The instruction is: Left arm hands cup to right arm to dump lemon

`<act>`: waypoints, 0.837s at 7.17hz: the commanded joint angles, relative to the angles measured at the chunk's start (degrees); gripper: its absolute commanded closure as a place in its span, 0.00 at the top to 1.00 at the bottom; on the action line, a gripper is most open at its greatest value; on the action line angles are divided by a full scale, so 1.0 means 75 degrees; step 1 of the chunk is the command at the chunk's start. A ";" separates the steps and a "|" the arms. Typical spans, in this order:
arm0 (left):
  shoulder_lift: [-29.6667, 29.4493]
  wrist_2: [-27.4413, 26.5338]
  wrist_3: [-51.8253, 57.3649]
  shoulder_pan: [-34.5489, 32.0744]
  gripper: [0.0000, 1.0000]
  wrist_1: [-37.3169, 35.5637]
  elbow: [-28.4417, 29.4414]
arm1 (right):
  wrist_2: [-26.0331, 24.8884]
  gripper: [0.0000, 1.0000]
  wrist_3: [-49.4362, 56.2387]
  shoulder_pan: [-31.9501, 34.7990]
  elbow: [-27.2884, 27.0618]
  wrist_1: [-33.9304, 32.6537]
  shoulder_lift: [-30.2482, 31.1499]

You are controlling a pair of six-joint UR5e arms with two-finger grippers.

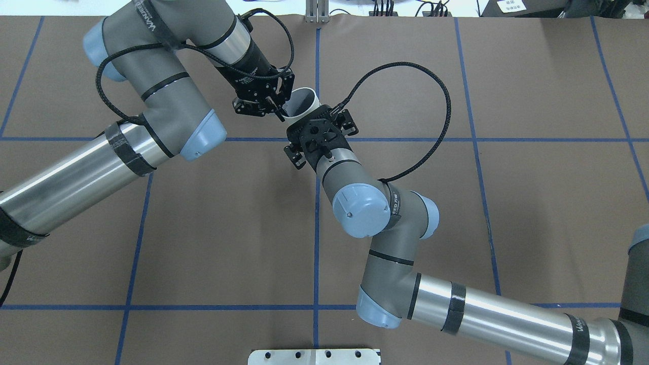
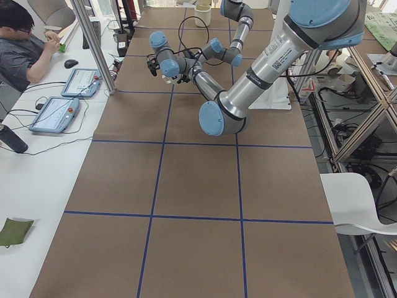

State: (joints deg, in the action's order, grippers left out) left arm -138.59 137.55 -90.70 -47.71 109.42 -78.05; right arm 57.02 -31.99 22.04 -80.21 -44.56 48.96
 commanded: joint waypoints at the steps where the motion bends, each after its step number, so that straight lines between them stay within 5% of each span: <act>1: -0.0002 -0.0012 0.0000 0.0010 0.00 0.0000 0.0000 | -0.0137 0.99 0.0000 -0.0148 -0.0435 0.0001 0.0231; 6: 0.0010 -0.0328 0.0012 0.0127 0.00 0.0000 0.0000 | -0.0549 0.98 0.0116 -0.0853 -0.2366 -0.0116 0.1273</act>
State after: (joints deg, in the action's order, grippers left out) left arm -138.59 135.18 -90.68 -46.81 109.49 -78.08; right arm 52.60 -31.68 16.27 -93.81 -45.23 56.38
